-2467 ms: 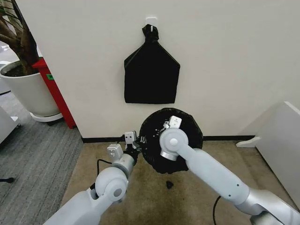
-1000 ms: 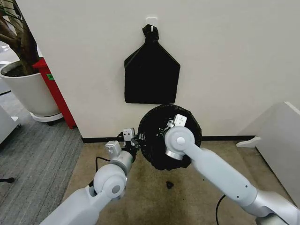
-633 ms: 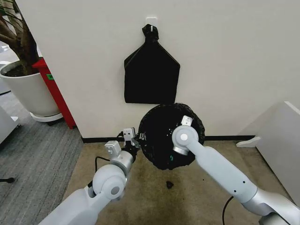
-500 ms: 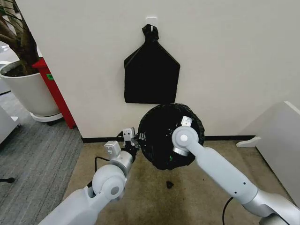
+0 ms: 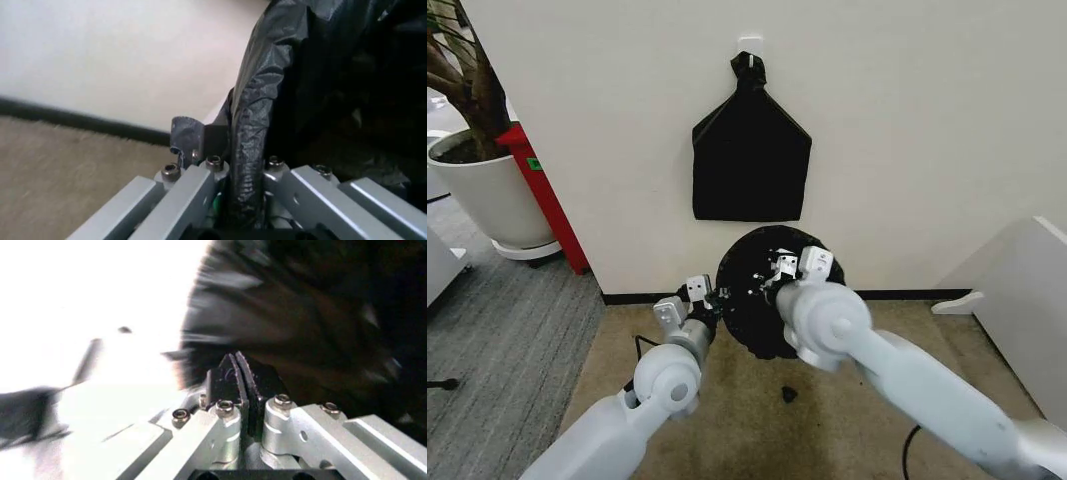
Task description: Place the garbage bag over the trash bin.
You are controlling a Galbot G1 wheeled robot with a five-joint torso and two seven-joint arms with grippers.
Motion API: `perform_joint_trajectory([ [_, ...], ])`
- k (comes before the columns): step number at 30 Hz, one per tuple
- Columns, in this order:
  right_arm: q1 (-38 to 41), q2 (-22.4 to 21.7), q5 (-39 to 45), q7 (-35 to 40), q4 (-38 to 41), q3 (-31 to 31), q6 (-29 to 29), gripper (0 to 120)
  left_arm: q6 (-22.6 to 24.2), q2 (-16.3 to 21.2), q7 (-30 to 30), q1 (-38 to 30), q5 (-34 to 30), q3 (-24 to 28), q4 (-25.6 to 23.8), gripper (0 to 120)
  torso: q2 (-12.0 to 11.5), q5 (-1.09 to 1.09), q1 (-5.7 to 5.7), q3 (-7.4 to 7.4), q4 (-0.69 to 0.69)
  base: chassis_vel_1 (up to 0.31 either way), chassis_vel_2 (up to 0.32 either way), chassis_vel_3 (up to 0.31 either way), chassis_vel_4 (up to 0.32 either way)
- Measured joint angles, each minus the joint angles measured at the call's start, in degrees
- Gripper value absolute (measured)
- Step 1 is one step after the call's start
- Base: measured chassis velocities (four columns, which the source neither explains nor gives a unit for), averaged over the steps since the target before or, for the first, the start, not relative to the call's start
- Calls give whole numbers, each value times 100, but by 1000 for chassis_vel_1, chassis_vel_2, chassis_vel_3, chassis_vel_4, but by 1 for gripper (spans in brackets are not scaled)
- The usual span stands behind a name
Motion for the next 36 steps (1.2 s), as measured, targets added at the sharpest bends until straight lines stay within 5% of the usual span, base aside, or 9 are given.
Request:
perform_joint_trajectory([
  [11,-1275,-1608,-1457,-2353,1098,1078,23,0,153,180,-932,-349,-1617,-476,25,0,0,0,0,-1,-1,0,0,0,0],
  [16,-2925,-1790,-1607,-3186,1087,3060,-130,20,250,298,-1444,-677,-2503,-658,42,0,1,0,0,-1,-1,0,0,0,0],
  [18,-3222,-1773,-1640,-3347,1045,3345,-126,25,258,316,-1489,-719,-2627,-671,54,0,0,0,0,0,0,0,0,0,0],
  [22,-4990,-1399,-1894,-4785,582,4539,78,41,280,381,-1763,-946,-3207,-718,114,0,0,1,0,-1,-1,0,0,0,0],
  [27,-6141,-863,-1573,-5593,261,5013,150,59,283,406,-2175,-1141,-3800,-720,176,0,0,0,0,0,-2,0,0,0,0],
  [31,-6513,-222,-963,-5485,434,4946,111,73,269,341,-2666,-1288,-4537,-746,242,0,1,-3,0,0,-2,0,0,0,0],
  [36,-6114,597,-189,-4291,823,4560,68,91,157,185,-3320,-1417,-5537,-769,410,0,0,-3,0,0,1,0,0,0,0],
])
